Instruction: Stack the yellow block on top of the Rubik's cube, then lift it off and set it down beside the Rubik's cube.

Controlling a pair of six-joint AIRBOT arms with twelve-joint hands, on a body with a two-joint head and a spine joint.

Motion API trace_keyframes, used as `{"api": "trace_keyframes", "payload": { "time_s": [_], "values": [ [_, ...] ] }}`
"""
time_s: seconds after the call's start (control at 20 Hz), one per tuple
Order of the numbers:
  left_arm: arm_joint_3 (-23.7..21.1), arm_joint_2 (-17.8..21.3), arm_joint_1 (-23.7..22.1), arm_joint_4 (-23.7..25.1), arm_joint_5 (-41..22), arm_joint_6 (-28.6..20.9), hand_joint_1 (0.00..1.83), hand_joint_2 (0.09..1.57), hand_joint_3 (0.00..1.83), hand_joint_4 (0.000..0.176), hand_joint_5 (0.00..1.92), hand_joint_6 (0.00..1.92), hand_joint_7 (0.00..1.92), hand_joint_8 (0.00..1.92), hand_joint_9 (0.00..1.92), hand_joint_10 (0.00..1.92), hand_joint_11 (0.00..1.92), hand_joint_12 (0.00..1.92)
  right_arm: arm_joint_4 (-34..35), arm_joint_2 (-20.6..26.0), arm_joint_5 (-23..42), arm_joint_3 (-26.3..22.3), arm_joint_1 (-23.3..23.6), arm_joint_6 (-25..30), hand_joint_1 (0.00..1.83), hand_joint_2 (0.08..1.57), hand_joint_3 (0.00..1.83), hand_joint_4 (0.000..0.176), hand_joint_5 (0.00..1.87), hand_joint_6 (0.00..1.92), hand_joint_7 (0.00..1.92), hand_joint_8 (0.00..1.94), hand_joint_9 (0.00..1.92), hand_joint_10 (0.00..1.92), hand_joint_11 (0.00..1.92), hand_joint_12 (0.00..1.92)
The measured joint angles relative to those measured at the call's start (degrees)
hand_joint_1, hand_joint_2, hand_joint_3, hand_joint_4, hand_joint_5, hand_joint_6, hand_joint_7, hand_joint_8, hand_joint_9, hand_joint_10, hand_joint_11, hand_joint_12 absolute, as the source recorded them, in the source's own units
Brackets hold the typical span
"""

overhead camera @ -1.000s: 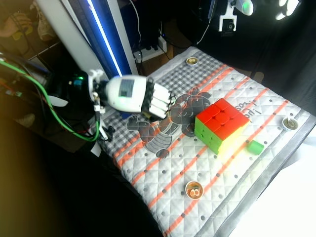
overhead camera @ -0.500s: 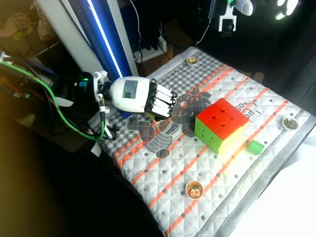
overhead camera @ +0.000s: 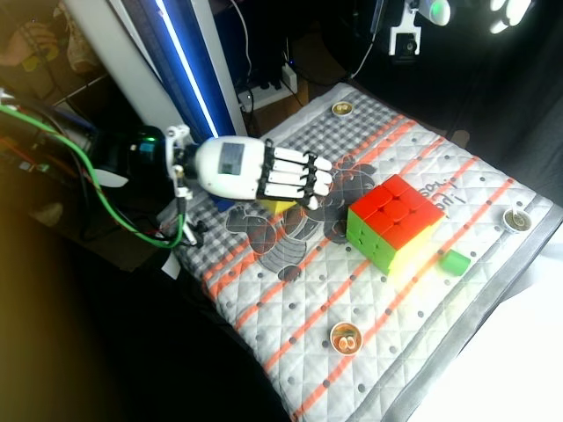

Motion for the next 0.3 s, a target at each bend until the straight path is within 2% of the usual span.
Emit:
{"api": "trace_keyframes", "payload": {
  "time_s": [0.05, 0.1, 0.2, 0.3],
  "values": [
    [0.0, 0.15, 0.17, 0.04, 0.28, 0.02, 0.9, 1.4, 0.0, 0.0, 0.26, 1.25, 0.1, 1.14, 0.0, 1.26, 0.0, 1.92, -0.13, 0.96, 1.77, -0.42, 0.0, 0.02, 0.79, 0.83, 0.0, 0.0, 0.22, 0.2, 0.25, 0.06, 0.01, 0.67, 0.0, 1.37],
    [0.0, 0.15, 0.15, -0.02, 0.5, 0.02, 0.9, 1.39, 0.0, 0.0, 0.27, 1.01, 0.12, 1.06, 0.0, 1.23, 0.0, 1.92, -0.02, 1.6, 2.97, -0.61, 0.0, 0.0, 0.76, 0.84, 0.01, 0.0, 0.2, 0.32, 0.28, 0.12, 0.0, 0.75, 0.0, 1.45],
    [0.0, 0.2, 0.15, 0.24, 0.83, 0.0, 0.9, 1.39, 0.0, 0.0, 0.28, 0.9, 0.15, 0.97, 0.0, 1.19, 0.0, 1.86, -0.31, 4.83, 4.74, -1.46, 0.0, 0.04, 0.82, 0.86, 0.02, 0.0, 0.13, 0.48, 0.26, 0.24, 0.0, 0.77, 0.0, 1.3],
    [-0.17, 0.44, 0.17, 0.22, 0.98, 0.0, 0.86, 1.38, 0.0, 0.0, 0.29, 0.89, 0.16, 0.99, 0.01, 1.19, 0.0, 1.79, 1.25, 6.34, 9.66, -1.51, 0.0, 0.02, 0.81, 0.84, 0.01, 0.0, 0.11, 0.65, 0.2, 0.54, 0.0, 0.89, 0.0, 1.39]
  ]
}}
